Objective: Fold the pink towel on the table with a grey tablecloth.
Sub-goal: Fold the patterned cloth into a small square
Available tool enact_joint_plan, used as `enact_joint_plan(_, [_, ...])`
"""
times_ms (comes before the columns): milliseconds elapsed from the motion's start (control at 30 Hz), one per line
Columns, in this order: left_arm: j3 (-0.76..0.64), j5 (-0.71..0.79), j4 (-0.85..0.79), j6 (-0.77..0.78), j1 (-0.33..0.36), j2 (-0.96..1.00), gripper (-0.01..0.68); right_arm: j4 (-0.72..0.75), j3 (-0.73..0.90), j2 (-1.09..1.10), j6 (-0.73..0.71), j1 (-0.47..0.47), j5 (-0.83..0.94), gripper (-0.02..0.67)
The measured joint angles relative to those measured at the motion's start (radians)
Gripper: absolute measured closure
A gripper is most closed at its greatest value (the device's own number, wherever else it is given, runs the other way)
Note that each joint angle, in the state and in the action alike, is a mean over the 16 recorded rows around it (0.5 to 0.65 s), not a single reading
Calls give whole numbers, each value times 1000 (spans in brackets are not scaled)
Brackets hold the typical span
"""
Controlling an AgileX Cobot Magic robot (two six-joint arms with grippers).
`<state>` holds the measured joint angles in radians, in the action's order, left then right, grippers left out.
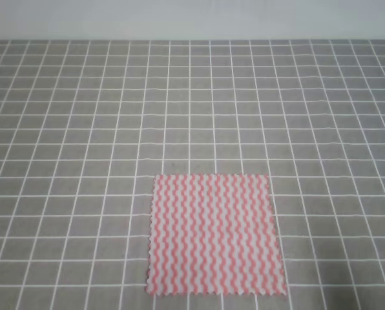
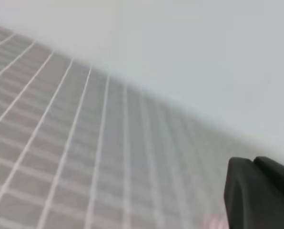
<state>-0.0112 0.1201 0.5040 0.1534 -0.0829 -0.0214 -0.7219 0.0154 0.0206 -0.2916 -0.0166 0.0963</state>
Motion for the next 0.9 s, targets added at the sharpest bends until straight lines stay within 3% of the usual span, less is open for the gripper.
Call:
enact_joint_plan(233, [-1, -99, 171, -16, 0, 0, 675, -196, 5, 7, -4, 0, -42, 665])
enact_joint_plan(433, [20, -91, 203, -17, 0, 13, 675, -234, -20, -14, -13, 0, -4, 665])
enact_joint_plan(633, [115, 9, 204, -7, 0, 104, 675, -205, -107, -105, -24, 0, 72, 665])
enact_joint_plan(900, [327, 246, 166, 61, 0, 379, 675, -102, -295, -330, -26, 0, 263, 665])
